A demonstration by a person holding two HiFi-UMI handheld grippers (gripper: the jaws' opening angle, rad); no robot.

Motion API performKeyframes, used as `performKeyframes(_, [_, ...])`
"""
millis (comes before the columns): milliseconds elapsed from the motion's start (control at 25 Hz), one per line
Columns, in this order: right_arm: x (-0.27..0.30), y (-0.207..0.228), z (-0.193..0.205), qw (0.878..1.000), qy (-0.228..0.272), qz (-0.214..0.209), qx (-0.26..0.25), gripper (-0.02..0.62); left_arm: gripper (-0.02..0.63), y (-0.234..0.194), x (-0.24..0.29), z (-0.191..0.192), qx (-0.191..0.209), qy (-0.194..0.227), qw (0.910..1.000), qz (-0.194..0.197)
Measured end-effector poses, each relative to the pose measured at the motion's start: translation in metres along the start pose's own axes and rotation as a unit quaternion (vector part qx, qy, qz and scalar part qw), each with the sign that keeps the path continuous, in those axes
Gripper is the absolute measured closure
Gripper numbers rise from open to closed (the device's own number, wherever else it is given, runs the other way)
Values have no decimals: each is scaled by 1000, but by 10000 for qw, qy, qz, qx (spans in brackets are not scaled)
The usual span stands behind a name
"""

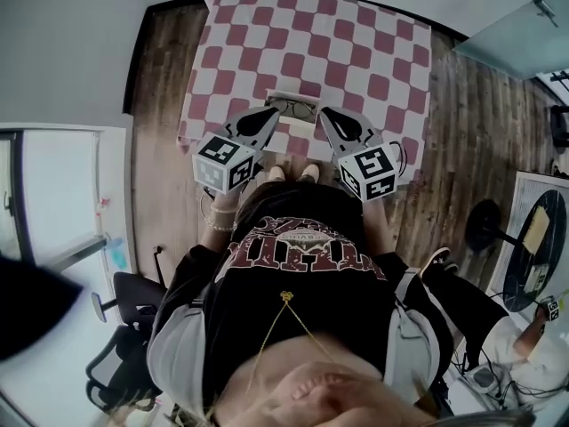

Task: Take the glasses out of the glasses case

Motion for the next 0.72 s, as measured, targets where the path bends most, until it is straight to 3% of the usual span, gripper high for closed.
performKeyframes(120, [-3,5,1,10000,44,22,0,575,598,-3,4,2,-75,-20,9999,-103])
performKeyframes(400, [-8,11,6,9998,-36,187,53,575,598,-11,13,-4,-48,-12,10000,57])
performKeyframes(720, [8,9,1,9982,-85,582,145,575,598,-32,26,-13,-13,-112,9983,568])
Point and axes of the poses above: the fingertips, and each gripper's own axes: x forward along the fingers, y to its right, z out of its underside, the point moved 8 cm from there along -x, backward along the fingers, and after that the axes turned 4 degrees about y, right-handed, at the moved point
